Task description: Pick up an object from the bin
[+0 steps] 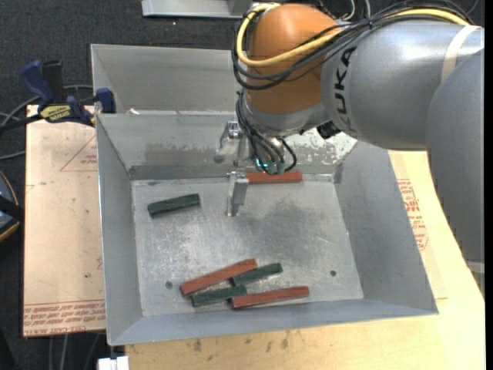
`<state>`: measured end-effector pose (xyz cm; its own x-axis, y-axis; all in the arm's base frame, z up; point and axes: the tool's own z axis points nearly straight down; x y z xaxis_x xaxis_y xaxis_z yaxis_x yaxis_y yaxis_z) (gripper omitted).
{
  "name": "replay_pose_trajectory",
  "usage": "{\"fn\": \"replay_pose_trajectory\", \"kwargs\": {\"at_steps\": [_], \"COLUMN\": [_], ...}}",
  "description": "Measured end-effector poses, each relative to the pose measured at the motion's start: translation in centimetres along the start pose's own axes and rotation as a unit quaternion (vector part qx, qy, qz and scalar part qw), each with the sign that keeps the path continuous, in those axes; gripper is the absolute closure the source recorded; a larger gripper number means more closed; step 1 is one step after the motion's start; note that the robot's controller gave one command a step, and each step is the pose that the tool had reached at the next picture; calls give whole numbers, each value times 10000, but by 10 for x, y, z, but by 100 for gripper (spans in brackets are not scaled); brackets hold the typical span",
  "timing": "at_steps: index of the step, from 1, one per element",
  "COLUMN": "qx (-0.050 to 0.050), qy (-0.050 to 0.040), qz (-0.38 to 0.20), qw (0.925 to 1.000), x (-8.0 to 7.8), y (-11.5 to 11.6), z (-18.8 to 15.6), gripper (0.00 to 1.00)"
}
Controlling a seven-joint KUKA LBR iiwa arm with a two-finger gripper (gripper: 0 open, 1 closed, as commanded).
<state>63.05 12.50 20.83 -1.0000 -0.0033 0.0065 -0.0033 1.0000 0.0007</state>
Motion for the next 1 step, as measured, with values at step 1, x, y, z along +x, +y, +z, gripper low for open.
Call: {"fn": "replay_pose_trajectory", "kwargs": {"at_steps": [1], "qx": [-3], "qy": [-41], "qz": [9], "qw": [10000], "x": [-2], "y": [-1], "z": [-5], "gripper": [0]}}
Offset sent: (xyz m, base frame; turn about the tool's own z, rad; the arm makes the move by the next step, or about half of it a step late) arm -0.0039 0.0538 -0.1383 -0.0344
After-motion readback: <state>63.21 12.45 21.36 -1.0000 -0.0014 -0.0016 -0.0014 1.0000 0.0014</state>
